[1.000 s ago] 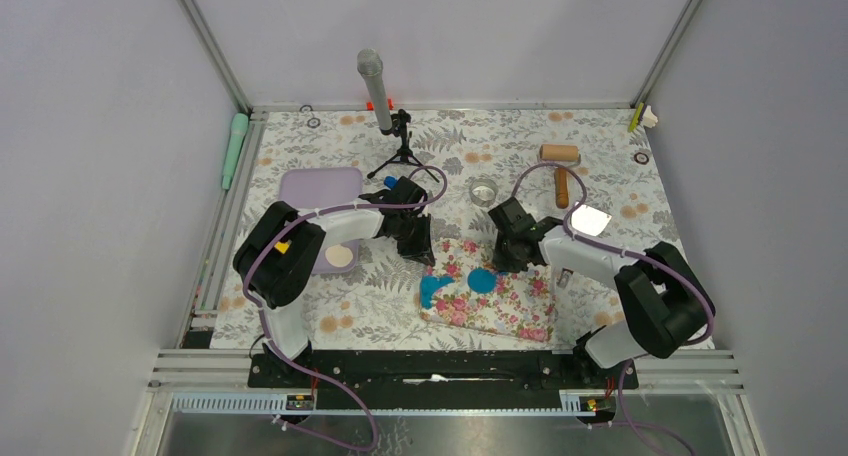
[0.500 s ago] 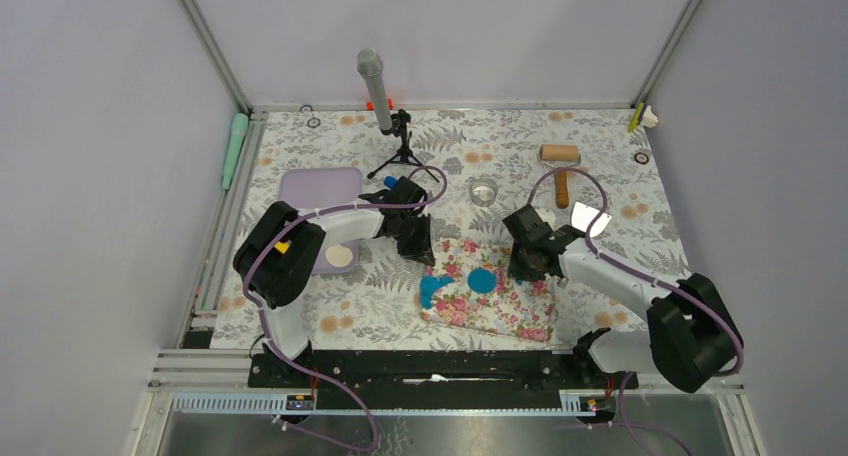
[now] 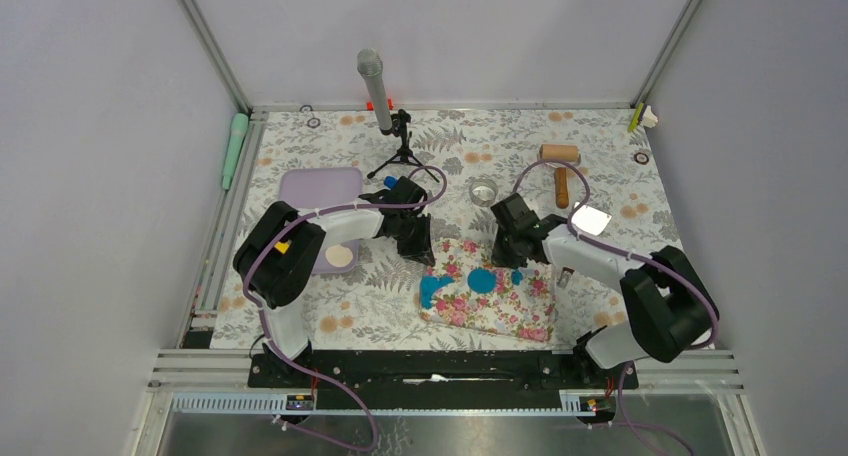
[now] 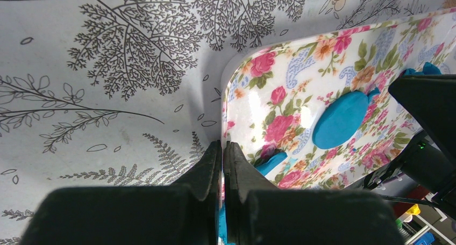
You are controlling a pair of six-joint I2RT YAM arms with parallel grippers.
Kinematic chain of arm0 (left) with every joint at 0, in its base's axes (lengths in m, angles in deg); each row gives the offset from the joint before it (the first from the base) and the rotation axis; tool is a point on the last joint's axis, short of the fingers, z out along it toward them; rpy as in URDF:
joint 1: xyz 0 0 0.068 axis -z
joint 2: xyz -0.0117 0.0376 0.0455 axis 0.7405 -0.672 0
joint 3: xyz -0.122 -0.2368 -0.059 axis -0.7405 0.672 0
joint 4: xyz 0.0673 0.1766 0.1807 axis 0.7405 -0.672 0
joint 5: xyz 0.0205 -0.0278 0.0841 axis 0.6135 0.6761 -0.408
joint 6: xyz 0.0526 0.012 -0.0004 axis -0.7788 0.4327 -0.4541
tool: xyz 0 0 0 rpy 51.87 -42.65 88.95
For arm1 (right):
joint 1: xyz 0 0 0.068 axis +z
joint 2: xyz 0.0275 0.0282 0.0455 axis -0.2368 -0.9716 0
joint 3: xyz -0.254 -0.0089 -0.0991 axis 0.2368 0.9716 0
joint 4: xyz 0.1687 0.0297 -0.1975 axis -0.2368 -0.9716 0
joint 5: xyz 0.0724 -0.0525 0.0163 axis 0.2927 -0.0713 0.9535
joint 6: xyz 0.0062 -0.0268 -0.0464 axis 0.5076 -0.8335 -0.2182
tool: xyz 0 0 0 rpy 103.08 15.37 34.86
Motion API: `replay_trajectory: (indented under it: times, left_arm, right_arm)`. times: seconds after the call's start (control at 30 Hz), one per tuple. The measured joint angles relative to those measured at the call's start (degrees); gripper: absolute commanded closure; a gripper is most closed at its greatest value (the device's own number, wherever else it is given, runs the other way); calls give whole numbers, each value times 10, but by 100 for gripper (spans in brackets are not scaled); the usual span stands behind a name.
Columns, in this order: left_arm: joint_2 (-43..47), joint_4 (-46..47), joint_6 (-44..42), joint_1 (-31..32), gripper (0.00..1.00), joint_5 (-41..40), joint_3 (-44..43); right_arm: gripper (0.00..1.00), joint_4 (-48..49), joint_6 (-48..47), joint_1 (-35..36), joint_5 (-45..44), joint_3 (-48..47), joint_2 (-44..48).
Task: Roll out the dumpling wrappers from the dough
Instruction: Remove the dumpling mold from the work surface.
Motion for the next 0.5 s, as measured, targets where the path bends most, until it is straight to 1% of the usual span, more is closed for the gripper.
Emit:
replay_trajectory:
  times: [0.13,0.27,0.5]
  left_arm:
    - [0,0,0,0,100,0,0]
    - [0,0,0,0,100,0,0]
    - [0,0,0,0,100,1,0]
  right_arm:
    - [93,6,1,0,5,-16,-37]
    - [94,12,1,0,5,-22,-59]
    - [94,20,1,0,5,-17,-61]
